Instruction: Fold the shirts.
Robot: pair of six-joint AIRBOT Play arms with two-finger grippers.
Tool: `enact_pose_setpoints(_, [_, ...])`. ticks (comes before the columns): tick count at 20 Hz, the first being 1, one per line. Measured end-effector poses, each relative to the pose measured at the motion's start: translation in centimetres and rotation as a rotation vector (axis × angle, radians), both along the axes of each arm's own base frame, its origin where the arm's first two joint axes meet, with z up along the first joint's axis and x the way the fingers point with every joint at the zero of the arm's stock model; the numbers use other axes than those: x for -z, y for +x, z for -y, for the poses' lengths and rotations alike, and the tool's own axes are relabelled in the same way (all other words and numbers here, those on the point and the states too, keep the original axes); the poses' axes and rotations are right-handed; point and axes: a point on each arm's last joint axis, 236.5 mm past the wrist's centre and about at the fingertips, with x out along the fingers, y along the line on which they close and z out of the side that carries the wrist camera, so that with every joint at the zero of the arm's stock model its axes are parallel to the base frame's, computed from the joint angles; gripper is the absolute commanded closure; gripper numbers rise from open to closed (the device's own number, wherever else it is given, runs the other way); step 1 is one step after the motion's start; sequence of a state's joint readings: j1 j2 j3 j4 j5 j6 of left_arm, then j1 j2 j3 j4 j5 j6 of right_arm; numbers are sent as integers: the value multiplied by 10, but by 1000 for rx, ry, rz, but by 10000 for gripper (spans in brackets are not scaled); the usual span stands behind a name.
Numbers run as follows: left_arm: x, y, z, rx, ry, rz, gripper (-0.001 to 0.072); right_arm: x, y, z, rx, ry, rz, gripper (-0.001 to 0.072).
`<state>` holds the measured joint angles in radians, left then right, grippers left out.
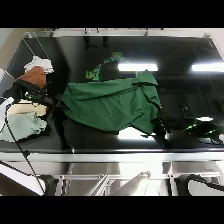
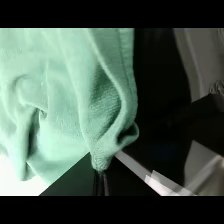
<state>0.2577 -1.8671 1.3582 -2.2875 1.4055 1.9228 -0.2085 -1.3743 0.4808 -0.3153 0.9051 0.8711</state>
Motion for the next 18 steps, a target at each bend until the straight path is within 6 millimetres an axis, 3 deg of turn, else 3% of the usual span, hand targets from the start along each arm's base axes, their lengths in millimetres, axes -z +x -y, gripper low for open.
enact_pose_setpoints(3, [-69,16,24,23,-139,107,682,-70,20,-2,-59,101,162,685])
enact_pose_setpoints(5, [-135,22,36,50,-210,234,682,-144,38,17,-66,118,343,685])
enact_pose_setpoints(7, [-211,16,47,95,-247,395,682,-234,50,53,-21,58,566,686])
enact_pose_setpoints(10, [-335,-13,56,157,-229,710,682,-379,32,97,72,-102,922,685])
enact_pose_setpoints(11, [-373,-28,56,165,-200,821,681,-420,21,97,77,-147,1026,685])
enact_pose_setpoints(13, [-448,-64,52,158,-107,1053,680,-490,-7,79,36,-207,1205,685])
enact_pose_setpoints(15, [-506,-106,48,133,14,1249,680,-534,-28,61,-12,-247,1317,684])
enact_pose_setpoints(18, [-544,-148,51,100,147,1400,680,-568,-45,44,-56,-269,1400,684])
